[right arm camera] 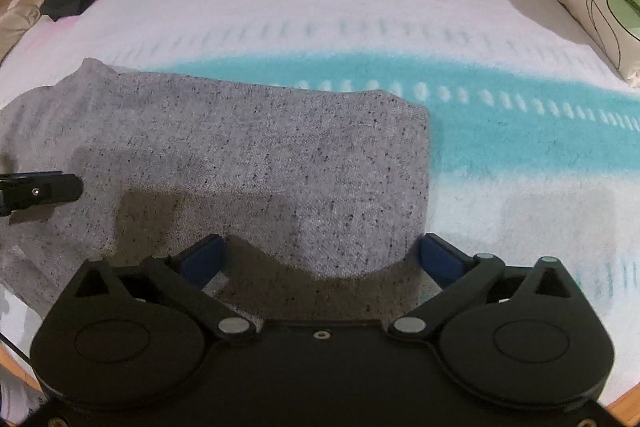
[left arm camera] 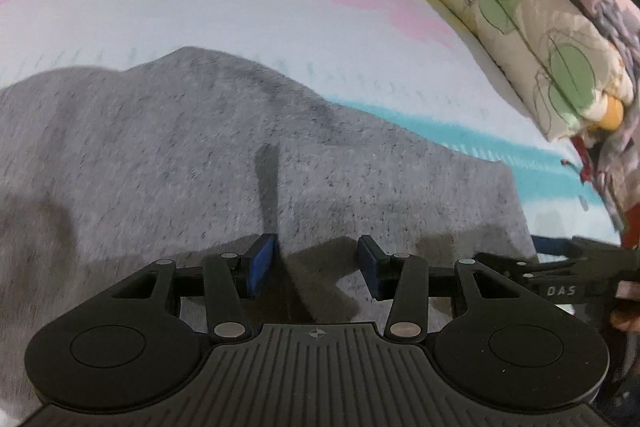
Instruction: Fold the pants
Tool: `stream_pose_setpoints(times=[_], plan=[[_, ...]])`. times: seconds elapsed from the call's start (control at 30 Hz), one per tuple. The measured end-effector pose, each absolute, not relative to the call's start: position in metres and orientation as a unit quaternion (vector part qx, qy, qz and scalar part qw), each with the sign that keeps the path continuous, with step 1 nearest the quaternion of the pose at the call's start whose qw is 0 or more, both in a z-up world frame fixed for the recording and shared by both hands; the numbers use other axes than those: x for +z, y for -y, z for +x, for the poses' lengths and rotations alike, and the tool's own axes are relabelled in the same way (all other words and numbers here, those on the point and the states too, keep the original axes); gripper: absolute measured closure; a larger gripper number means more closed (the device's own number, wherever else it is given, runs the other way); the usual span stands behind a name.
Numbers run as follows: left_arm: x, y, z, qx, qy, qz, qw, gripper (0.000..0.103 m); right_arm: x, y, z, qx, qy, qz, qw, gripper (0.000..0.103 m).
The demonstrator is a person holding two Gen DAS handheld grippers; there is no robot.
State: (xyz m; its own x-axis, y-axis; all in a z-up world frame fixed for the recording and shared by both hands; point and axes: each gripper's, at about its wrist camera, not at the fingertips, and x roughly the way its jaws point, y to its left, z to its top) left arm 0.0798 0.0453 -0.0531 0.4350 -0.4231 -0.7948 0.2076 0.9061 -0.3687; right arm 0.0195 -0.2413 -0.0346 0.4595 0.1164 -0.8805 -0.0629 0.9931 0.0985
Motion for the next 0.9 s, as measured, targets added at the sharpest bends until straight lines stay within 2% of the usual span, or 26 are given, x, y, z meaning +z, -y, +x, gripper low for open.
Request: stream_pose_setpoints(times=[0.17, 0.43, 0.63, 0.67, 0.7, 0.73, 0.77, 0.83, 0.9], plan=[[-0.058, -0.058, 0.081, -0.185, -0.508, -0.156, 0.827, 0.057, -0.039, 0.242, 0.014, 0.058, -0.510, 0.030, 0.858, 0.000], [-0.073, -0.050, 0.108, -0.241, -0.514, -0.257, 0.782, 0.045, -0.040, 0.244, 0.011, 0.063, -0.500, 0.031, 0.863, 0.000], [-0.073, -0.045, 0.115, -0.244, -0.514, -0.297, 0.767, 0.046, -0.038, 0.246, 0.007, 0.062, -0.500, 0.033, 0.863, 0.000], [-0.071, -0.043, 0.114, -0.242, -0.514, -0.294, 0.769, 0.048, -0.038, 0.245, 0.009, 0.060, -0.500, 0.034, 0.863, 0.000], [-0.070, -0.041, 0.113, -0.240, -0.515, -0.282, 0.773, 0.059, -0.039, 0.244, 0.009, 0.059, -0.500, 0.033, 0.863, 0.000], [-0.068, -0.039, 0.112, -0.237, -0.516, -0.269, 0.778, 0.078, -0.039, 0.244, 0.009, 0.059, -0.501, 0.033, 0.863, 0.000], [-0.067, -0.038, 0.110, -0.230, -0.518, -0.253, 0.784, 0.087, -0.039, 0.244, 0.009, 0.059, -0.502, 0.033, 0.862, 0.000], [-0.063, -0.035, 0.105, -0.217, -0.510, -0.236, 0.798, 0.094, -0.039, 0.244, 0.009, 0.060, -0.507, 0.033, 0.859, 0.000], [-0.055, -0.038, 0.098, -0.217, -0.499, -0.235, 0.805, 0.094, -0.039, 0.244, 0.013, 0.064, -0.515, 0.033, 0.854, 0.000]])
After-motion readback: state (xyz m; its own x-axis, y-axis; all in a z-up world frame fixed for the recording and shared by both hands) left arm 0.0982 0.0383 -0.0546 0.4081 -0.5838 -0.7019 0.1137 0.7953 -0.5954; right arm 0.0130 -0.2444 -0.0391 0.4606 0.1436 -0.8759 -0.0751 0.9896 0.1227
